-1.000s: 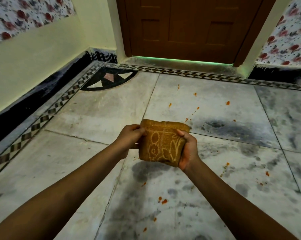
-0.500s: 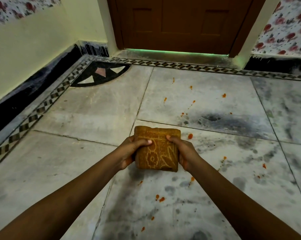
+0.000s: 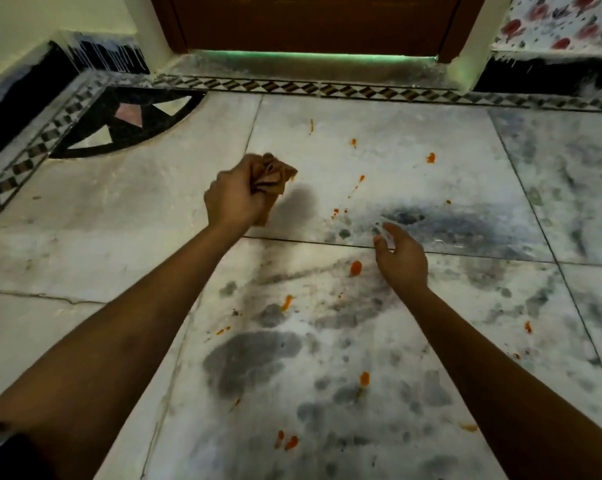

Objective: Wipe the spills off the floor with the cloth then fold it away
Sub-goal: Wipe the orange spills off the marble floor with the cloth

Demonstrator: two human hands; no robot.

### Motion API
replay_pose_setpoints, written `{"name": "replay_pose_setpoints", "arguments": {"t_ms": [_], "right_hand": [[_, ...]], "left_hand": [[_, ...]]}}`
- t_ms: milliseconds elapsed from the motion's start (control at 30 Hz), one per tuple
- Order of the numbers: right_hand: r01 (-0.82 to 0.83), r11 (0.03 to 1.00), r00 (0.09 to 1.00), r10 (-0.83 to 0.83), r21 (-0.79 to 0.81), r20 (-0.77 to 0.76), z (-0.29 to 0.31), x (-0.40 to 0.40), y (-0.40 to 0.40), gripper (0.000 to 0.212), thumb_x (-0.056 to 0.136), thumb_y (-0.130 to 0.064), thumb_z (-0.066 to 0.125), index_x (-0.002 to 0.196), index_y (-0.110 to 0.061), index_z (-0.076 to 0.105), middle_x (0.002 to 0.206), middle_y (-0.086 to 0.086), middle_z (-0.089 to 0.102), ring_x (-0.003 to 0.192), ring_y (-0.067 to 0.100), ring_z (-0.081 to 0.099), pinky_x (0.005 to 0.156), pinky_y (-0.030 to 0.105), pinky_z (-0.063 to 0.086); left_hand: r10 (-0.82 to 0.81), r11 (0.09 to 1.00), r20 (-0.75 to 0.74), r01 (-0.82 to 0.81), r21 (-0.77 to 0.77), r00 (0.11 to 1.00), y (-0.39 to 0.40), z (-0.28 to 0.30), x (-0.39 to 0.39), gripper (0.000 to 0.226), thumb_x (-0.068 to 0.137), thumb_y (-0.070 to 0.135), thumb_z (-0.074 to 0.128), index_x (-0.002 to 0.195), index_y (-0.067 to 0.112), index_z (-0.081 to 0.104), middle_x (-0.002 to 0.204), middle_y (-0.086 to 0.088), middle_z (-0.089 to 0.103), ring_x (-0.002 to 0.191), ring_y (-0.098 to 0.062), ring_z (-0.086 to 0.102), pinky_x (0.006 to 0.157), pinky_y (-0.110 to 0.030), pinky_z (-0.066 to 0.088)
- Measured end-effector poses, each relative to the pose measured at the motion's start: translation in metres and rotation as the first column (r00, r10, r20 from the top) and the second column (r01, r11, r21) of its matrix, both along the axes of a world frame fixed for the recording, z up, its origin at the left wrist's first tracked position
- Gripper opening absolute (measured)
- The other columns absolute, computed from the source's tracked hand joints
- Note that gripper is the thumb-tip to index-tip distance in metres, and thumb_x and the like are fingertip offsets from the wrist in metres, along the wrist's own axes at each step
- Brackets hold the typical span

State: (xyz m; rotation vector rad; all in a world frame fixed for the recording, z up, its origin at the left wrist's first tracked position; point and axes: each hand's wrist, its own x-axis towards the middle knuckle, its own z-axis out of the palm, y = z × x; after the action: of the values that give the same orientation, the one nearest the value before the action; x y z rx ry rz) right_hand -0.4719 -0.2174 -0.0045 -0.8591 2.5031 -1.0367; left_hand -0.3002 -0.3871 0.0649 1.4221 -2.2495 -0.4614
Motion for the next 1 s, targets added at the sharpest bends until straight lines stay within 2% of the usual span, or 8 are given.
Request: {"name": "replay_pose_setpoints", "arguments": {"t_ms": [100, 200, 300, 433, 500, 567, 833, 1000], "right_hand": [[-0.102, 0.990, 0.976, 0.118, 0.094, -0.185, -0.023, -0.026, -0.014, 0.046, 0.096, -0.023, 0.049, 0.137, -0.003, 0.043, 0.143, 0.018, 0.043, 0.134, 0.030, 0.037, 0.108, 0.034, 0.027], [-0.167, 0.965, 0.937, 0.219, 0.203, -0.274, -0.043, -0.043, -0.027, 0.052, 0.098, -0.025, 0.044, 0.142, 0.000, 0.033, 0.150, 0.020, 0.029, 0.141, 0.031, 0.025, 0.115, 0.035, 0.014], [-0.194, 0.940, 0.902, 0.284, 0.282, -0.324, -0.057, -0.059, -0.043, 0.057, 0.099, -0.029, 0.038, 0.146, -0.001, 0.023, 0.155, 0.018, 0.017, 0.144, 0.029, 0.013, 0.116, 0.036, 0.006], [-0.143, 0.924, 0.900, 0.270, 0.354, -0.343, -0.069, -0.068, -0.062, 0.063, 0.099, -0.041, 0.026, 0.149, -0.005, 0.013, 0.158, 0.013, 0.009, 0.146, 0.024, 0.007, 0.116, 0.035, 0.002], [-0.103, 0.935, 0.885, 0.242, 0.340, -0.397, -0.073, -0.066, -0.062, 0.069, 0.092, -0.045, 0.020, 0.149, -0.006, 0.014, 0.157, 0.013, 0.012, 0.145, 0.024, 0.010, 0.116, 0.036, 0.004], [-0.098, 0.935, 0.882, 0.240, 0.341, -0.405, -0.075, -0.066, -0.063, 0.070, 0.090, -0.045, 0.020, 0.149, -0.007, 0.015, 0.157, 0.012, 0.013, 0.145, 0.024, 0.011, 0.116, 0.035, 0.004], [-0.077, 0.935, 0.885, 0.224, 0.345, -0.408, -0.074, -0.066, -0.064, 0.074, 0.088, -0.049, 0.017, 0.148, -0.006, 0.021, 0.155, 0.014, 0.021, 0.143, 0.027, 0.019, 0.115, 0.037, 0.009], [-0.070, 0.938, 0.890, 0.212, 0.339, -0.403, -0.075, -0.065, -0.064, 0.072, 0.089, -0.048, 0.020, 0.147, -0.006, 0.024, 0.154, 0.013, 0.023, 0.143, 0.027, 0.022, 0.115, 0.038, 0.011]], "left_hand": [[-0.030, 0.982, 0.111, 0.051, -0.184, 0.993, -0.014, -0.023, -0.020, 0.041, 0.086, 0.017, 0.055, 0.127, 0.021, 0.051, 0.099, -0.015, 0.067, 0.091, -0.038, 0.061, 0.072, -0.038, 0.044], [-0.303, 0.942, 0.210, 0.326, -0.080, 0.929, -0.007, -0.071, -0.021, 0.033, 0.080, 0.016, 0.052, 0.111, 0.016, 0.060, 0.106, -0.011, 0.065, 0.099, -0.036, 0.060, 0.078, -0.036, 0.043], [-0.370, 0.918, 0.456, 0.393, 0.046, 0.809, 0.008, -0.098, -0.013, 0.063, 0.081, 0.045, 0.037, 0.137, 0.018, 0.045, 0.140, -0.013, 0.047, 0.128, -0.034, 0.042, 0.100, -0.042, 0.031], [-0.207, 0.965, 0.240, 0.239, -0.112, 0.948, -0.013, -0.089, -0.022, 0.065, 0.082, 0.054, 0.021, 0.121, 0.019, 0.060, 0.122, -0.015, 0.061, 0.112, -0.033, 0.055, 0.095, -0.042, 0.032], [-0.188, 0.972, 0.348, 0.225, -0.069, 0.918, -0.034, -0.099, -0.030, 0.067, 0.086, 0.060, 0.019, 0.143, 0.027, 0.035, 0.153, -0.009, 0.029, 0.139, -0.027, 0.028, 0.110, -0.048, 0.016], [-0.190, 0.976, 0.483, 0.218, -0.003, 0.855, -0.048, -0.118, -0.038, 0.075, 0.083, 0.068, 0.011, 0.149, 0.033, 0.012, 0.159, -0.002, 0.006, 0.146, -0.024, 0.006, 0.115, -0.052, 0.005], [-0.122, 0.991, 0.526, 0.134, 0.014, 0.842, -0.128, -0.120, -0.097, 0.065, 0.093, 0.060, 0.023, 0.150, 0.032, 0.008, 0.159, -0.001, 0.005, 0.146, -0.025, 0.001, 0.115, -0.052, -0.001], [-0.281, 0.946, 0.539, 0.322, 0.018, 0.794, -0.139, -0.116, -0.118, 0.066, 0.095, 0.050, 0.017, 0.150, 0.015, 0.008, 0.158, -0.008, 0.009, 0.146, -0.022, 0.005, 0.116, -0.043, -0.002]]}}
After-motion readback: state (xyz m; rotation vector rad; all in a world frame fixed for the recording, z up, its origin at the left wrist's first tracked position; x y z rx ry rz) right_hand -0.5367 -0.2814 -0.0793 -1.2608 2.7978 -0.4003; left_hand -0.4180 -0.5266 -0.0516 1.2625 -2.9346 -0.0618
